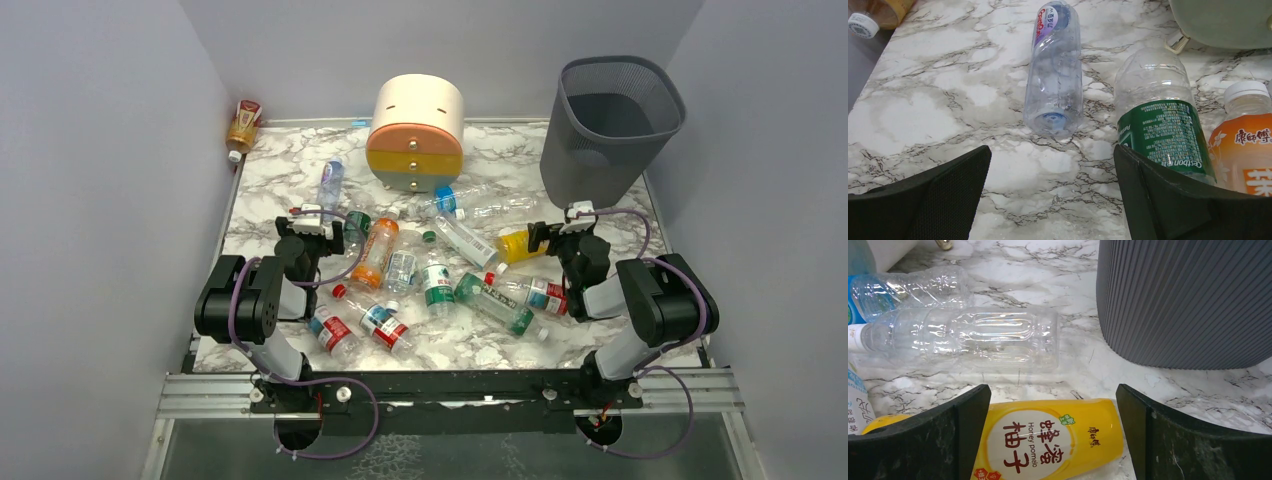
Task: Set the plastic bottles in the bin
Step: Pick up the plastic bottle at the center of the board.
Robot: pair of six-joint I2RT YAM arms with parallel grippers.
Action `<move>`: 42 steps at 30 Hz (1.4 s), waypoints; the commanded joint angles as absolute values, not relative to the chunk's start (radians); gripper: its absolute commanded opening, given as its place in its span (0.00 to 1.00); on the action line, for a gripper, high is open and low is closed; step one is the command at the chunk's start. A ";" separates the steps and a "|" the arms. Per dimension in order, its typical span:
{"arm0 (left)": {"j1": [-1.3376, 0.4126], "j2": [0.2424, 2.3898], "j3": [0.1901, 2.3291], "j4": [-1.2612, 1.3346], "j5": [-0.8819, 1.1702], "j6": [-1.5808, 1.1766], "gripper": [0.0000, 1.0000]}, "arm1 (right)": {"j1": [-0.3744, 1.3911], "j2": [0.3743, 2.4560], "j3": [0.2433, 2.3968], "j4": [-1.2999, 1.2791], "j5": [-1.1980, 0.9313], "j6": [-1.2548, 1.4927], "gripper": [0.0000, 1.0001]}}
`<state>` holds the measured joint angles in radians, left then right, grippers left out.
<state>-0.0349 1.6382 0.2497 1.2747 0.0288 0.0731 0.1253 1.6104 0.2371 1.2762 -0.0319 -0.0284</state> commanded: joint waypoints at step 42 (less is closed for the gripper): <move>-0.051 1.304 0.319 0.951 0.085 0.044 0.99 | 0.130 1.191 0.265 0.993 -0.209 -0.099 1.00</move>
<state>-0.0338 1.4082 0.2886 1.0512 0.0669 0.0696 0.1253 1.3117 0.2253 1.1229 -0.1299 -0.0765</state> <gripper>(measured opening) 0.991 0.995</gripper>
